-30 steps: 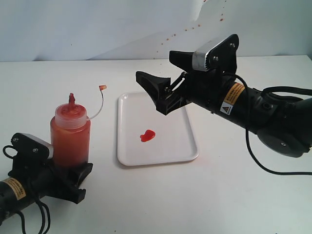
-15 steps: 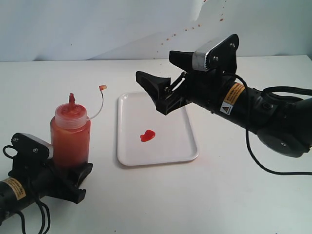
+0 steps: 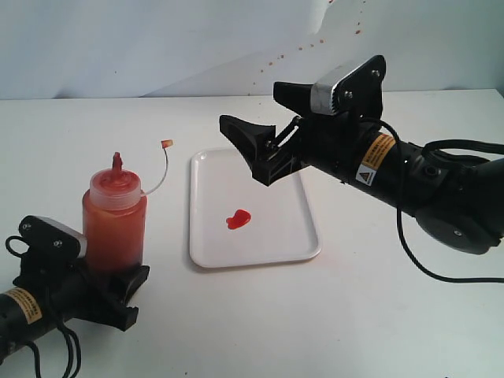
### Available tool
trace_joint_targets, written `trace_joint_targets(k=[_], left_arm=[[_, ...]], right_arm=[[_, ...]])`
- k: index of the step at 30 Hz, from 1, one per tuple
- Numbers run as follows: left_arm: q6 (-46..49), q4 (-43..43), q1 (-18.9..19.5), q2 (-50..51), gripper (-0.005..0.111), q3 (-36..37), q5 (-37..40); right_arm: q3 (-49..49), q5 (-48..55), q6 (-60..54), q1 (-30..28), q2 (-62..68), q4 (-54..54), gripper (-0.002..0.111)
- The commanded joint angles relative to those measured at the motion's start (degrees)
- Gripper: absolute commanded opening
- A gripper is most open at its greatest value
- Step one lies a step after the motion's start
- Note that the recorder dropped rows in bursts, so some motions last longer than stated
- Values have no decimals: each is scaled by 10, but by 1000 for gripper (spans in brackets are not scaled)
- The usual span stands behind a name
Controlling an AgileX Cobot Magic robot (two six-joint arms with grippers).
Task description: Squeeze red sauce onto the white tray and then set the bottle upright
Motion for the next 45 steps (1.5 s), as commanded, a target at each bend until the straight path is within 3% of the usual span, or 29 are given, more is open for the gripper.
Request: trace_joint_targets(k=[1, 26, 38, 45], left_arm=[[5, 0, -1, -2, 0, -5, -22], [5, 0, -1, -2, 0, -5, -17], [5, 0, -1, -2, 0, -5, -17], [5, 0, -1, -2, 0, -5, -17]], right_arm=[[-3, 0, -5, 0, 1, 5, 85], [-3, 4, -5, 0, 1, 3, 85], [-10, 30, 3, 0, 19, -59, 85], [-54, 38, 90, 2, 74, -153, 85]])
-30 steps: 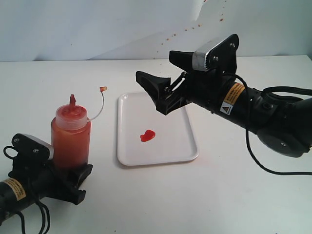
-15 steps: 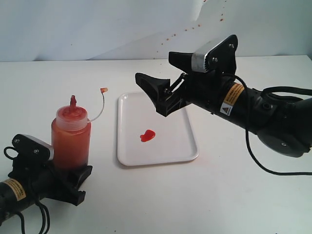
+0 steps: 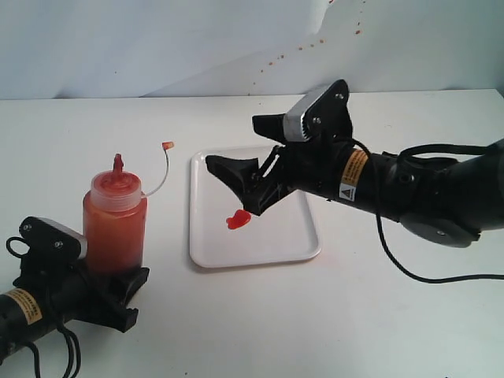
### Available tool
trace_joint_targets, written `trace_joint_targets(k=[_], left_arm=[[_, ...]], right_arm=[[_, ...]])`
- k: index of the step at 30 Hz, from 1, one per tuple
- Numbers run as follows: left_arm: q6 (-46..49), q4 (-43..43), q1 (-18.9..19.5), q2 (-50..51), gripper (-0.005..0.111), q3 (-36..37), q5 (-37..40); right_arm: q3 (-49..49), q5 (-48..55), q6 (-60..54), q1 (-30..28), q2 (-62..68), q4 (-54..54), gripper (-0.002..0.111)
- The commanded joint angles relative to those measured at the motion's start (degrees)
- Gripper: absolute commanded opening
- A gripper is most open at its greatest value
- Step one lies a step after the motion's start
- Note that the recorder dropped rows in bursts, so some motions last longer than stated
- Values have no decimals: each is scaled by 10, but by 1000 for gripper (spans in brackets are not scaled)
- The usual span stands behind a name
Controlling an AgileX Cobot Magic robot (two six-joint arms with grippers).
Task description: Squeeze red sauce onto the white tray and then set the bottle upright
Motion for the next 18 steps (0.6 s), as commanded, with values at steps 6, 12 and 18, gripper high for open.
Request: trace_joint_targets(k=[6, 12, 18], left_arm=[[5, 0, -1, -2, 0, -5, -26], [6, 0, -1, -2, 0, -5, -26], [4, 0, -1, -2, 0, -5, -26]], right_arm=[[-21, 1, 56, 4, 19, -81, 85], [-21, -18, 60, 17, 19, -93, 85], [-21, -25, 74, 17, 19, -94, 85]])
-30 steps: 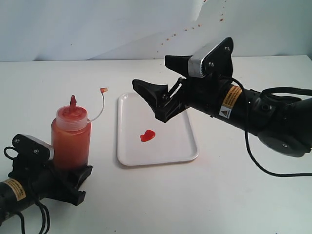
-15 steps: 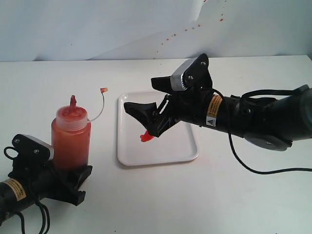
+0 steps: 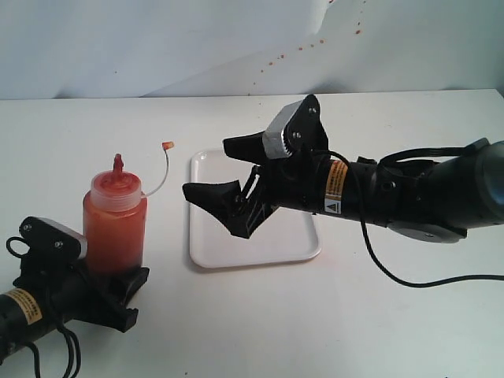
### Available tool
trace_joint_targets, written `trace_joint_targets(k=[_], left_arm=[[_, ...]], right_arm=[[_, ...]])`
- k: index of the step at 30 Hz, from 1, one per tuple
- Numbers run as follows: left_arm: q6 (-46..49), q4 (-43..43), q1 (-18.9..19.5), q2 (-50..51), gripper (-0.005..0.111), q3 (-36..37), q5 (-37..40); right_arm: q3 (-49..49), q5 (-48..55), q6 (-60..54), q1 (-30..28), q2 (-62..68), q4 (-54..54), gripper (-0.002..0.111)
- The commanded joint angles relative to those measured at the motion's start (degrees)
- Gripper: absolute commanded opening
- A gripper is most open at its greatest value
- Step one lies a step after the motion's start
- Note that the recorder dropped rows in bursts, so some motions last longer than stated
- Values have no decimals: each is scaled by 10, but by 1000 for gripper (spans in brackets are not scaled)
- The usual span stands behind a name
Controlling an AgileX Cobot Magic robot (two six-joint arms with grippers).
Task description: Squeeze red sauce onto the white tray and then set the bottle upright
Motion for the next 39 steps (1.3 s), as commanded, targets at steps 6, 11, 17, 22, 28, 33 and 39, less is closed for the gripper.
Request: trace_joint_targets(k=[6, 11, 17, 22, 28, 33, 39], left_arm=[[4, 0, -1, -2, 0, -5, -26], [4, 0, -1, -2, 0, -5, -26], [4, 0, -1, -2, 0, -5, -26], [4, 0, -1, -2, 0, -5, -26], [4, 0, -1, -2, 0, -5, -26], [4, 0, -1, -2, 0, -5, -26], [4, 0, -1, -2, 0, -5, -26]], right_arm=[[-3, -11, 7, 2, 1, -3, 85], [-3, -27, 23, 2, 1, -3, 85], [-3, -30, 31, 2, 2, -7, 85], [-3, -42, 36, 8, 2, -19, 85], [-3, -46, 31, 41, 2, -31, 85], [-3, -46, 24, 65, 2, -25, 85], [-3, -44, 20, 81, 4, -7, 85]])
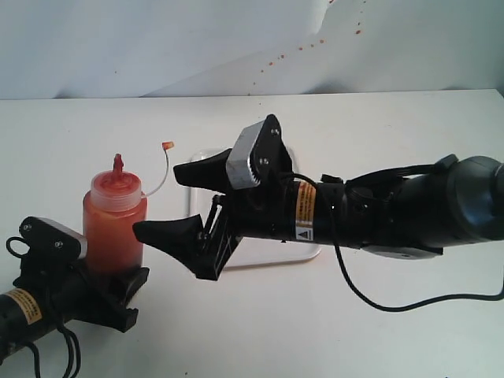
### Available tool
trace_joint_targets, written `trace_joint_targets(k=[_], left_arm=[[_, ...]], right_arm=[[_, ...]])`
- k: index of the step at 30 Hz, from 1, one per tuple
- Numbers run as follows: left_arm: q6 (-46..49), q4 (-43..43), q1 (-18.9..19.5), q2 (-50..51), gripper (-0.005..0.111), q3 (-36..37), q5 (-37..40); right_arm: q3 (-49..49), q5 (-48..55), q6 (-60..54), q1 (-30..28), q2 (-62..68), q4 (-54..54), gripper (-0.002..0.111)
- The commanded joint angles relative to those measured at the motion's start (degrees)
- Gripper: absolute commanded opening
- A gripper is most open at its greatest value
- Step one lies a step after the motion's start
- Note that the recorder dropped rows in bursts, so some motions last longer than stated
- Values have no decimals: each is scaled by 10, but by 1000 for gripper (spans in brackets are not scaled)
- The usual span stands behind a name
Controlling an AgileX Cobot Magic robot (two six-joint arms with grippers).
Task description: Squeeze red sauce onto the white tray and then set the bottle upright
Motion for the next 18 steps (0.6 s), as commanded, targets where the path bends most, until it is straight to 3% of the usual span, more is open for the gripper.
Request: trace_joint_targets(k=[1, 6, 14, 18], left_arm=[[4, 0, -1, -2, 0, -5, -26], [5, 1, -1, -2, 0, -5, -26], [5, 1, -1, -2, 0, -5, -26], [5, 1, -1, -2, 0, -5, -26]], right_arm=[[-3, -5, -8, 8, 6, 25, 85], [-12, 0, -10, 8, 39, 77, 85], [-63, 62, 15, 8, 89, 30, 84], [-95, 102, 100, 8, 89, -40, 84]])
